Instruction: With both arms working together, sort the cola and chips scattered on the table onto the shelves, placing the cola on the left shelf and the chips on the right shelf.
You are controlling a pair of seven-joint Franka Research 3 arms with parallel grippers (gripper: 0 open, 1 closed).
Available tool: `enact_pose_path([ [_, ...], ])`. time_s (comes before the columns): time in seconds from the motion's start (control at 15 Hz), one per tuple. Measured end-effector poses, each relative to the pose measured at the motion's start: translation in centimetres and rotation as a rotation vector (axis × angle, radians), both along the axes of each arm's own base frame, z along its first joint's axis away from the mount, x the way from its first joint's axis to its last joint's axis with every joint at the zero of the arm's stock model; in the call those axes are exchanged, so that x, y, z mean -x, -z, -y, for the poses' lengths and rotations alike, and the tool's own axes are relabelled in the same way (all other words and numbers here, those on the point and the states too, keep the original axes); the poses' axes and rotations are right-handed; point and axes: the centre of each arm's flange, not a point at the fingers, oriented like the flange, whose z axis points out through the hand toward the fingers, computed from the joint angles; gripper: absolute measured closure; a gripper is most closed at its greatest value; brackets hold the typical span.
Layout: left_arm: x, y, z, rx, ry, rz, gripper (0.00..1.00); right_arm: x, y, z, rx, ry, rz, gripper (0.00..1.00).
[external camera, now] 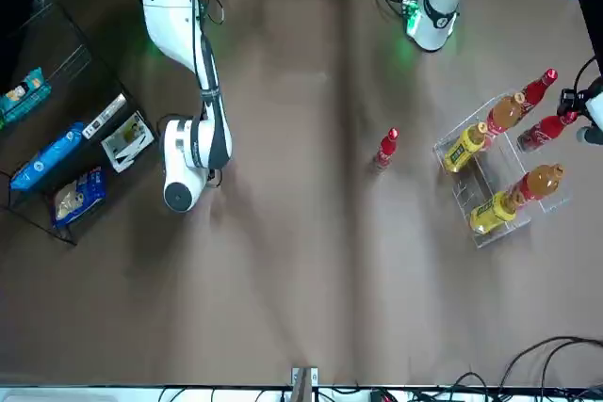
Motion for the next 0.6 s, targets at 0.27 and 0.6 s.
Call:
enact_pose_path([
  [0.27,0.1,-0.3,0.1,-0.005,0.001,0.005,0.40,-1.6,-1.3,0.5,0.001,0.023,0.035,0.96],
  [0.6,-0.3,-1.8,0.4,-0.018,0.007,0.037,0.00,-7.0,-11.6,4.7,-0.005,0.053,0.058,0.96],
])
